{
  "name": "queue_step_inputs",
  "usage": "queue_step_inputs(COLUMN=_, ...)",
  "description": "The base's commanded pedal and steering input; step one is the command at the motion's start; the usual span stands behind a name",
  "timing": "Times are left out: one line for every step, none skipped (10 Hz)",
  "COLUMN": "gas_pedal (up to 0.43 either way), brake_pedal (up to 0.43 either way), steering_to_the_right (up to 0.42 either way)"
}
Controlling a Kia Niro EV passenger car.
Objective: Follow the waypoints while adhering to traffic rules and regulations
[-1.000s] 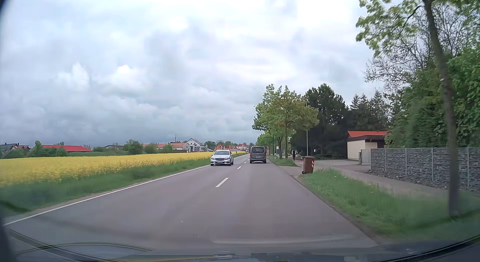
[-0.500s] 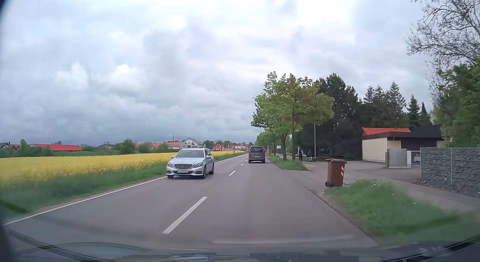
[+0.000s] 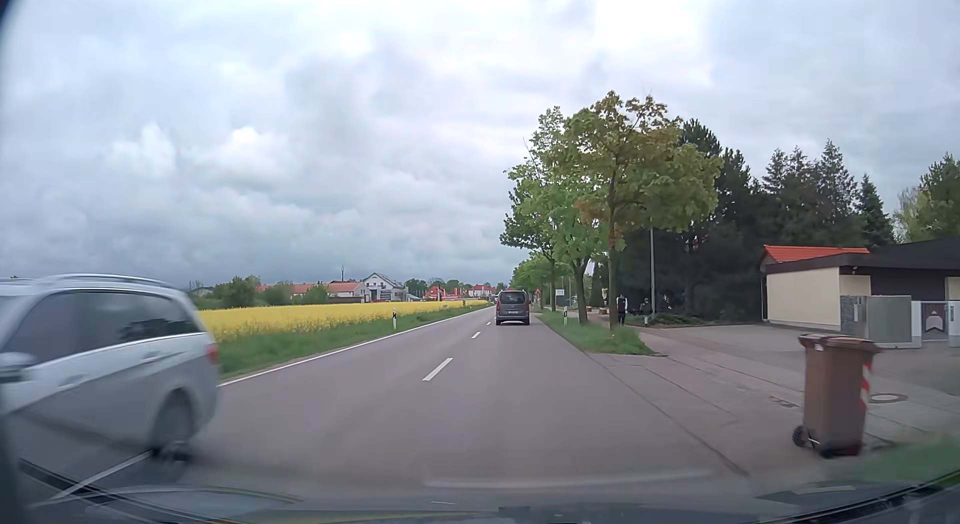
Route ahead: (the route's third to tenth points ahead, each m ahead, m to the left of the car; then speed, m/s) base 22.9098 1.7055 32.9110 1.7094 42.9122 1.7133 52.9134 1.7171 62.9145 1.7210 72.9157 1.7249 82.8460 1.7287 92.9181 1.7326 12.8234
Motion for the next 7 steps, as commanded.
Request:
queue_step_inputs(gas_pedal=0.047, brake_pedal=0.012, steering_to_the_right=-0.003)
queue_step_inputs(gas_pedal=0.047, brake_pedal=0.012, steering_to_the_right=-0.003)
queue_step_inputs(gas_pedal=0.047, brake_pedal=0.006, steering_to_the_right=-0.004)
queue_step_inputs(gas_pedal=0.047, brake_pedal=0.012, steering_to_the_right=-0.006)
queue_step_inputs(gas_pedal=0.047, brake_pedal=0.012, steering_to_the_right=-0.006)
queue_step_inputs(gas_pedal=0.047, brake_pedal=0.012, steering_to_the_right=-0.005)
queue_step_inputs(gas_pedal=0.047, brake_pedal=0.012, steering_to_the_right=-0.002)
